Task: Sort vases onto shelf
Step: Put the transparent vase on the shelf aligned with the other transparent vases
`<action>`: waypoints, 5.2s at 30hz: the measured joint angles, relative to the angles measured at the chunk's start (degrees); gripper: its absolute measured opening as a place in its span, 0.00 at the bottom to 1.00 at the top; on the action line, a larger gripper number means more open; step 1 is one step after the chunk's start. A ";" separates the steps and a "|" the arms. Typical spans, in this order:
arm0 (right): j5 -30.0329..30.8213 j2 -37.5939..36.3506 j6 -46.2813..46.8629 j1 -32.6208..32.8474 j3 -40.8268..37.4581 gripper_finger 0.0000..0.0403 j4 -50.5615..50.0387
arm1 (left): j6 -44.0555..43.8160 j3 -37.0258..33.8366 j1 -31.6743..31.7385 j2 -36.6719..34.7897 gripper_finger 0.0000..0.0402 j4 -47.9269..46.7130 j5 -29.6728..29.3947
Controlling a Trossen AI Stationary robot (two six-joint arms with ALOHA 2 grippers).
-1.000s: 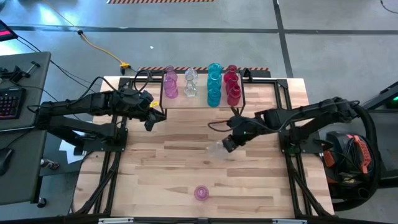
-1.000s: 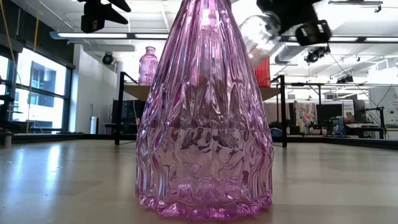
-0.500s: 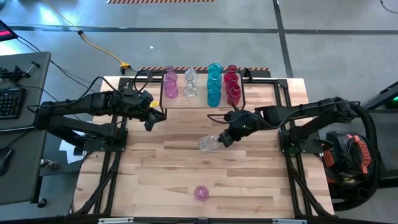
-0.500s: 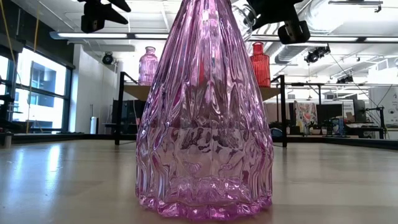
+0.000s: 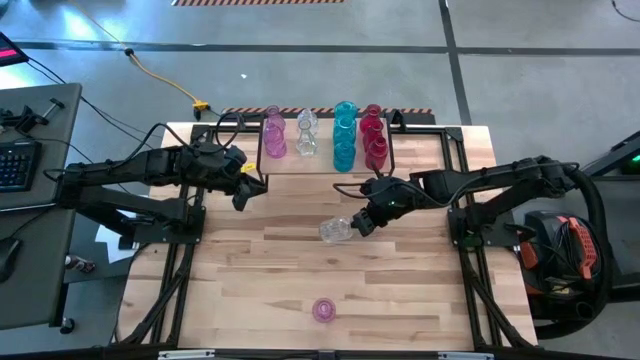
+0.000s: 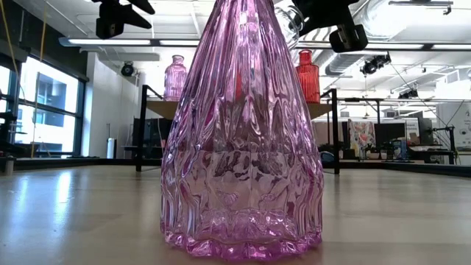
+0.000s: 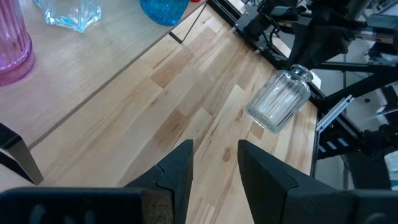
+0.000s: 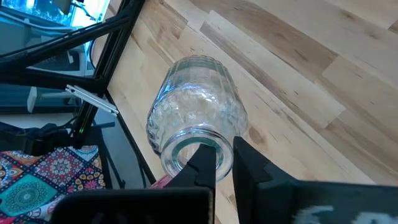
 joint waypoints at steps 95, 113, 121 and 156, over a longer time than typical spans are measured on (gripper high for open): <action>-10.18 10.85 -7.35 -3.22 0.07 0.00 12.50 | -0.95 0.00 -5.08 21.62 0.77 23.63 10.12; -9.44 11.72 1.79 -0.97 1.68 0.00 19.01 | 21.64 0.00 -7.44 21.99 0.77 27.32 16.87; -7.33 12.47 -3.69 -2.23 11.71 0.00 8.36 | 22.00 0.00 -7.42 22.01 0.77 26.99 18.99; -5.61 21.75 -11.41 -4.34 29.33 0.00 -3.89 | 20.49 -0.04 -6.52 22.01 0.70 23.63 18.88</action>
